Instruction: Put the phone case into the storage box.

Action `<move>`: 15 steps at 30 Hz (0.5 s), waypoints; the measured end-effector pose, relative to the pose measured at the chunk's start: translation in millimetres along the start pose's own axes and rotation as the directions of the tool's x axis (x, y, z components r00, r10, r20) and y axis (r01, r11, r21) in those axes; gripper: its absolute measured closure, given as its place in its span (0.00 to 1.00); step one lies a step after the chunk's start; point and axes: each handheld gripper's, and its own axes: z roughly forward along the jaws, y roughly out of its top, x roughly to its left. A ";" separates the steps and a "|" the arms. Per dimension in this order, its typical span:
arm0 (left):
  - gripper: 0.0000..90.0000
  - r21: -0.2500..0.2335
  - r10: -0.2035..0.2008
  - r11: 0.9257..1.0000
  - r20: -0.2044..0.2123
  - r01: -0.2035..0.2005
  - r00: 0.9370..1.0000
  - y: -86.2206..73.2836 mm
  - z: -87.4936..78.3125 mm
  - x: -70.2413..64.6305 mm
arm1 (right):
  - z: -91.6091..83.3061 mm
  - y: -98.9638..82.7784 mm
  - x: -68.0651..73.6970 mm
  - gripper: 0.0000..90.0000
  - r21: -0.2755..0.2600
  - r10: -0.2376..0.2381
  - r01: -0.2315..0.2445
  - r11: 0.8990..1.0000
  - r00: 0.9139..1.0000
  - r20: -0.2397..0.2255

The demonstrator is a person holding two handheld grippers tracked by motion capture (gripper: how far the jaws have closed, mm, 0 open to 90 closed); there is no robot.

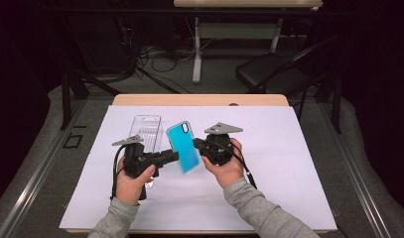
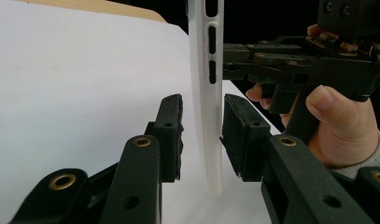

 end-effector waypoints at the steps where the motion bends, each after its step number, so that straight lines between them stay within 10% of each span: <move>1: 0.76 -0.001 -0.003 1.000 0.002 0.003 1.000 -0.1 0.0 0.2 | -0.1 -0.2 -0.3 0.98 0.002 -0.002 0.002 1.000 1.000 -0.001; 15: 0.82 -0.020 -0.021 1.000 -0.005 0.021 1.000 -0.5 -2.8 0.2 | 0.8 -2.3 1.9 0.98 0.003 -0.007 0.007 1.000 1.000 -0.003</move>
